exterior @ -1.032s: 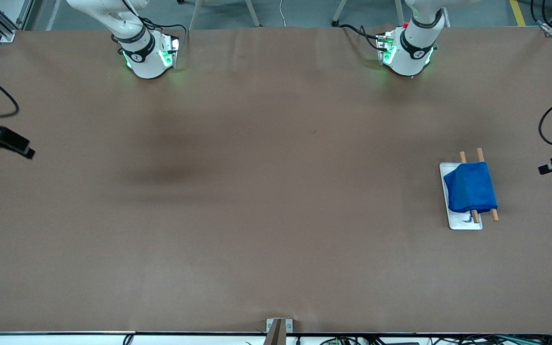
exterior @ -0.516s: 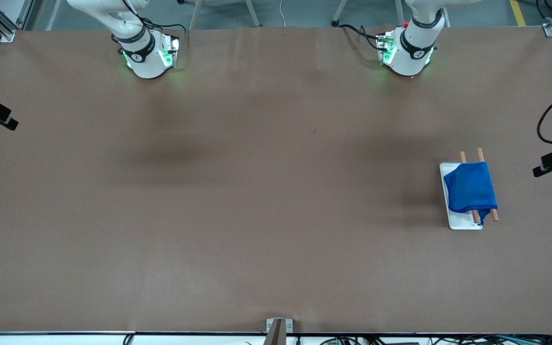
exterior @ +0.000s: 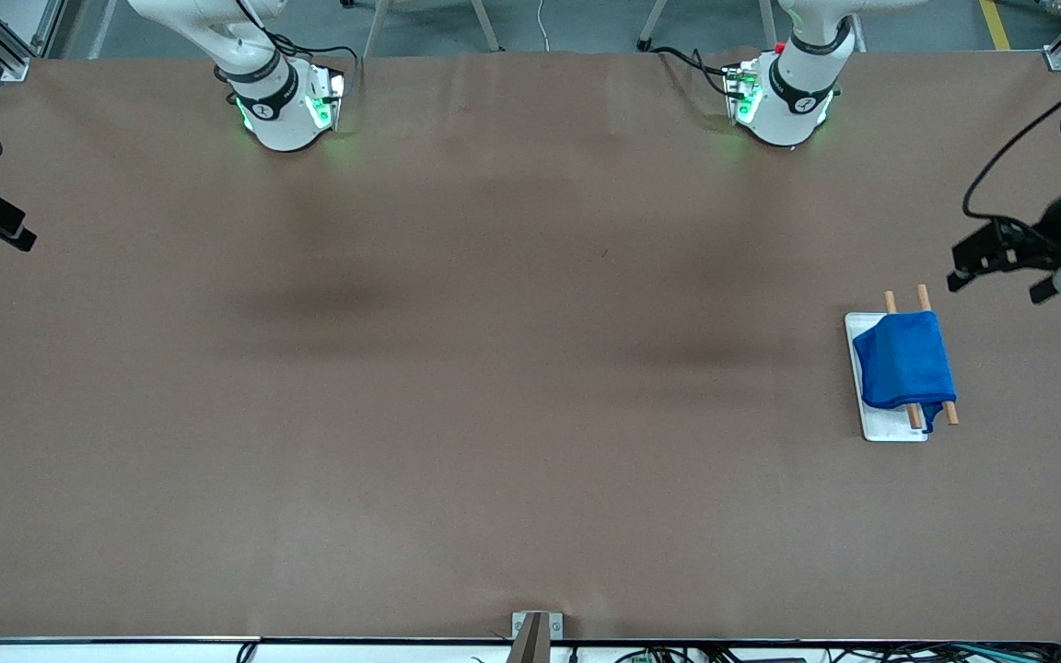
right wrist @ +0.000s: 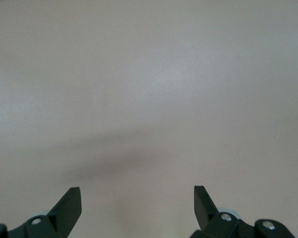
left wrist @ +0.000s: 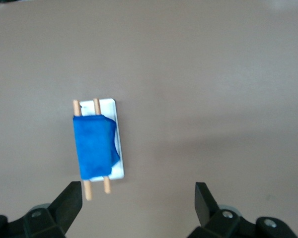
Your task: Right arm passes towel to left arm to hang
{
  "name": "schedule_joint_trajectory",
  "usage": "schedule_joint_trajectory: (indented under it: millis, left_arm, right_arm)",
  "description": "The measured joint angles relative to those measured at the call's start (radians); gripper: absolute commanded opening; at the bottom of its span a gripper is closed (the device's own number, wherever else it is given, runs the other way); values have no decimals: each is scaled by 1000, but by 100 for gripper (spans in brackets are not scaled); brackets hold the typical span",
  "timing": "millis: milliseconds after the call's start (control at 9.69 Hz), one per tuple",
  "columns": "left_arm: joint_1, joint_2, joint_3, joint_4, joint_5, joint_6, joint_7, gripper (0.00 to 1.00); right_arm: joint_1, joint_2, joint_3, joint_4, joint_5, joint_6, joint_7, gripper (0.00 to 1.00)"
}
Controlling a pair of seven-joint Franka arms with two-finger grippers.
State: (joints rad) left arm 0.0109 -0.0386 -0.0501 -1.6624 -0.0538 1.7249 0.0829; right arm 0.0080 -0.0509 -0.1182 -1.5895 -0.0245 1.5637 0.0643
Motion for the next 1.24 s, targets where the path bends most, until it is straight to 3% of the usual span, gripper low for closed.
schedule_joint_trajectory:
  millis: [516, 1238]
  left_arm:
    - [-25, -48, -2, 107, 2, -154, -108, 100]
    - [-55, -27, 24, 112, 57, -181, -157, 100]
  right_arm:
    - [-7, 1, 2, 0, 0, 0, -3, 100]
    - [-7, 1, 3, 0, 0, 1, -3, 100]
